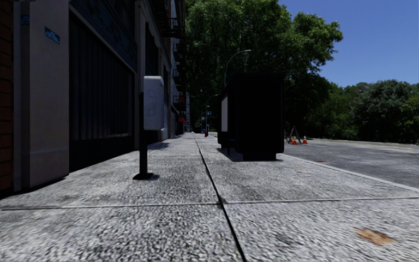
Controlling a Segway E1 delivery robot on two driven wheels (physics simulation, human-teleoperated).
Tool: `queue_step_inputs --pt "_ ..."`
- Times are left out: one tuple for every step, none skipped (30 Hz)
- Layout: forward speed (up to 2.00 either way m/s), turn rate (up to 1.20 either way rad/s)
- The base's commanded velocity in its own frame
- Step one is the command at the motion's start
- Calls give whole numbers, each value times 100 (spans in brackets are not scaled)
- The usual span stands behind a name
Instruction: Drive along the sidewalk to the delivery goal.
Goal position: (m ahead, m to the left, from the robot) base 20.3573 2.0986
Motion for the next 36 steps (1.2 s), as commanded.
queue_step_inputs --pt "200 0" --pt "200 0" --pt "200 0" --pt "200 0" --pt "200 0" --pt "200 0" --pt "200 0" --pt "200 0" --pt "200 0" --pt "200 0" --pt "200 0" --pt "200 0" --pt "200 0" --pt "200 0" --pt "200 0" --pt "200 0" --pt "200 0" --pt "200 0" --pt "200 0" --pt "200 0" --pt "200 0" --pt "200 0" --pt "200 0" --pt "200 0" --pt "200 0" --pt "200 0" --pt "200 0" --pt "200 0" --pt "200 0" --pt "200 0" --pt "200 0" --pt "200 0" --pt "200 7" --pt "200 15" --pt "200 17" --pt "200 17"
